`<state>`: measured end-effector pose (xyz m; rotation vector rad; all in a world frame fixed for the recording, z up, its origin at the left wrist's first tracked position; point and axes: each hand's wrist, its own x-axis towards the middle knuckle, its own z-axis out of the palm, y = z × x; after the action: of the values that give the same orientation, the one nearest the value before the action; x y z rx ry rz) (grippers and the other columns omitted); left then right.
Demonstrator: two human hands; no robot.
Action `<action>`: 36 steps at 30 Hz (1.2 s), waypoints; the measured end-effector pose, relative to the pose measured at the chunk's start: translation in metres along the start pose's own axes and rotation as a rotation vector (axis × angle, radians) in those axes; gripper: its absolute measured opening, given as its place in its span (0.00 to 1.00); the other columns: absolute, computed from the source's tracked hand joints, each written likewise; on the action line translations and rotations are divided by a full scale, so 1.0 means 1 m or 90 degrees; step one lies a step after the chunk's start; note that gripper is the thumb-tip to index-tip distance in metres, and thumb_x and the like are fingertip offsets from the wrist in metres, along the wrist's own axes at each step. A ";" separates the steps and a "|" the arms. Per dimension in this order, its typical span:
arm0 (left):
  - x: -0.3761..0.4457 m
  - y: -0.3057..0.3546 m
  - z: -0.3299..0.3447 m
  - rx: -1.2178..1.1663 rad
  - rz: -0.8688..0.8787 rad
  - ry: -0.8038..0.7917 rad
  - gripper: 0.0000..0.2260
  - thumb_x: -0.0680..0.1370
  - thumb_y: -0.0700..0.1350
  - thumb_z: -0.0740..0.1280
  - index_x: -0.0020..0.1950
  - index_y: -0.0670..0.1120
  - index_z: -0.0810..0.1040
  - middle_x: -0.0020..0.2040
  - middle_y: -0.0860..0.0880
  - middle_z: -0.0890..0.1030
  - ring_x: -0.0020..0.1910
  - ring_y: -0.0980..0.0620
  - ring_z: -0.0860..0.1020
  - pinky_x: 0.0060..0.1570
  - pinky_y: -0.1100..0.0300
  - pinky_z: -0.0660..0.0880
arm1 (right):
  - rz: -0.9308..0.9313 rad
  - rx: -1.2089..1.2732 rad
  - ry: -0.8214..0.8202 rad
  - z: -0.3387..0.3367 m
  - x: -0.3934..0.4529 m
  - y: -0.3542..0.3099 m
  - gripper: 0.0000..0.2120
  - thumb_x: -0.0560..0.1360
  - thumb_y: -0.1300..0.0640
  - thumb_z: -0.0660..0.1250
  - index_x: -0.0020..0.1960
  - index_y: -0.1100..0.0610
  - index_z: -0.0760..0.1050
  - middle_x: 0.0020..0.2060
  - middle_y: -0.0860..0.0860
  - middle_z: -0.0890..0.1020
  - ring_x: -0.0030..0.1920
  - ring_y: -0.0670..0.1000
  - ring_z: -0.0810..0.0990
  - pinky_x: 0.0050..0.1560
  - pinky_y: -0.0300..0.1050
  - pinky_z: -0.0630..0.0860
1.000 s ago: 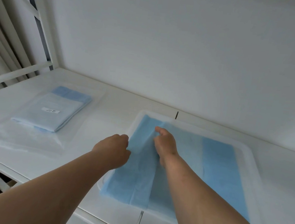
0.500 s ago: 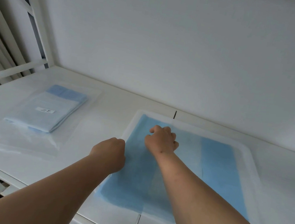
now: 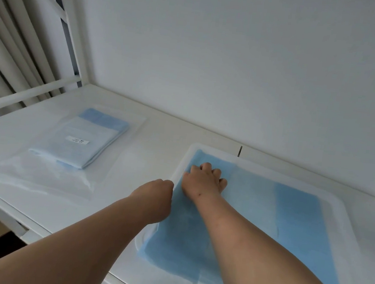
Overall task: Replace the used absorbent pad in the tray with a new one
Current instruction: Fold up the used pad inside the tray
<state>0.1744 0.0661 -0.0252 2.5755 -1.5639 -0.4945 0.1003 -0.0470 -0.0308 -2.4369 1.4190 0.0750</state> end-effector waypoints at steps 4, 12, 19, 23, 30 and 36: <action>-0.002 -0.002 0.001 -0.008 0.000 0.002 0.06 0.77 0.43 0.57 0.51 0.46 0.72 0.44 0.50 0.71 0.43 0.48 0.73 0.43 0.57 0.72 | -0.038 0.030 -0.057 -0.001 0.006 -0.008 0.28 0.76 0.55 0.50 0.76 0.48 0.56 0.73 0.49 0.63 0.72 0.58 0.57 0.71 0.63 0.51; -0.007 -0.002 -0.002 -0.025 0.007 -0.003 0.05 0.78 0.46 0.58 0.50 0.47 0.70 0.46 0.50 0.72 0.45 0.47 0.73 0.45 0.56 0.73 | 0.050 0.280 0.121 -0.009 0.016 0.010 0.27 0.75 0.60 0.56 0.74 0.52 0.60 0.70 0.51 0.71 0.69 0.55 0.69 0.66 0.51 0.63; -0.013 0.002 -0.002 -0.029 -0.003 0.009 0.10 0.78 0.49 0.60 0.58 0.49 0.69 0.54 0.49 0.75 0.51 0.46 0.77 0.48 0.53 0.75 | -0.015 0.053 -0.008 0.003 0.004 0.026 0.24 0.80 0.48 0.50 0.74 0.54 0.60 0.77 0.51 0.59 0.78 0.54 0.52 0.74 0.61 0.49; -0.016 0.009 0.000 0.041 -0.009 0.033 0.12 0.77 0.50 0.62 0.57 0.47 0.66 0.52 0.49 0.74 0.50 0.46 0.78 0.41 0.55 0.69 | -0.027 0.072 0.025 0.006 -0.002 0.026 0.27 0.81 0.46 0.49 0.78 0.52 0.53 0.79 0.48 0.49 0.79 0.52 0.44 0.75 0.61 0.42; -0.018 0.020 0.002 0.132 -0.024 0.029 0.09 0.76 0.40 0.60 0.55 0.44 0.72 0.54 0.47 0.74 0.53 0.45 0.78 0.43 0.56 0.69 | -0.014 0.127 0.082 0.002 -0.023 0.035 0.21 0.78 0.51 0.56 0.71 0.53 0.67 0.73 0.51 0.65 0.75 0.55 0.56 0.71 0.53 0.54; -0.018 0.023 0.002 0.153 -0.027 0.029 0.12 0.75 0.38 0.58 0.57 0.44 0.74 0.55 0.47 0.74 0.54 0.46 0.78 0.44 0.57 0.71 | -0.022 0.146 0.090 -0.002 -0.036 0.047 0.22 0.78 0.53 0.57 0.71 0.52 0.67 0.71 0.50 0.66 0.73 0.55 0.58 0.70 0.52 0.55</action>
<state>0.1470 0.0708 -0.0171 2.7760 -1.6501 -0.2636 0.0419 -0.0386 -0.0333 -2.3141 1.3583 -0.2584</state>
